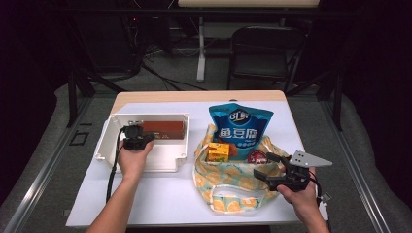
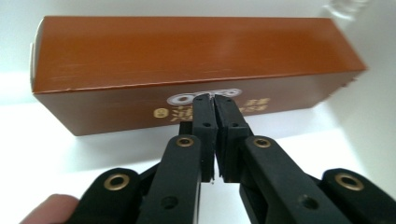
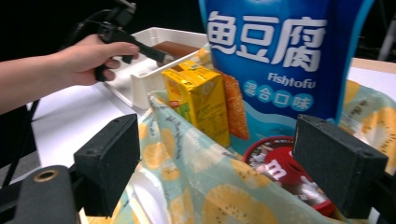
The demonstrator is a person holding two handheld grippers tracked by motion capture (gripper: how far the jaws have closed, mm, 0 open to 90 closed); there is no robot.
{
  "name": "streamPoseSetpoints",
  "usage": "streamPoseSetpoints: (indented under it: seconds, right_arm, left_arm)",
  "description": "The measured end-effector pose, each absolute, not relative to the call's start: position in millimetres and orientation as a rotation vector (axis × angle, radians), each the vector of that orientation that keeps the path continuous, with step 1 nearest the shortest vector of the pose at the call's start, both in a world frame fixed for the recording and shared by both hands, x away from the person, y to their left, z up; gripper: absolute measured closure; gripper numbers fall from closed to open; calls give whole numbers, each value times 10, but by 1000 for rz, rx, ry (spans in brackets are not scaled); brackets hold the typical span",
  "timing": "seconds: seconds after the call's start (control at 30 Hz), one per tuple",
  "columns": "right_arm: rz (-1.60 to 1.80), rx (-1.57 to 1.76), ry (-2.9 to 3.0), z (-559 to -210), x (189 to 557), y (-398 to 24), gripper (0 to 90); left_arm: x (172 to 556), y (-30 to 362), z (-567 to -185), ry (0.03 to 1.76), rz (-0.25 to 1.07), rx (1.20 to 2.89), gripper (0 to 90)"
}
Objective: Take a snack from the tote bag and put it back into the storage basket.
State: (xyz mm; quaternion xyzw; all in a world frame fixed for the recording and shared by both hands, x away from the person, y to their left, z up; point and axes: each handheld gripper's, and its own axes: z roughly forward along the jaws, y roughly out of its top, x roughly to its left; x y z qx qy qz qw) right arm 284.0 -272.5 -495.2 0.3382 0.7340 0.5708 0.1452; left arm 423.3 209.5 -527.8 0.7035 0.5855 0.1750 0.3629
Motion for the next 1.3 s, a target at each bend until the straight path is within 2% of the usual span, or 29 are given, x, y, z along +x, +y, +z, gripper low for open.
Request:
streamPoseSetpoints:
  seconds: [0.2,0.43,0.57,0.83,1.1,1.3]
  right_arm:
    - [1623,1014,2077,-4950,2857,-2730,184]
    - [1604,1061,2039,-4922,2882,-2727,261]
    - [1585,1087,2020,-4906,2911,-2714,305]
    - [1549,1193,1939,-4855,3009,-2716,437]
    - [1470,1221,1899,-4794,3135,-2674,485]
    - [1467,1241,1883,-4766,3275,-2640,472]
  left_arm:
    - [4045,2064,-5111,1397,458,1773,819]
    - [3782,2049,-5000,1260,456,1760,627]
    - [3644,2062,-4977,1204,431,1748,565]
    - [3451,2044,-4978,1141,396,1749,542]
    - [3350,1971,-4991,1098,385,1763,536]
    - [3317,1953,-5010,1090,376,1774,536]
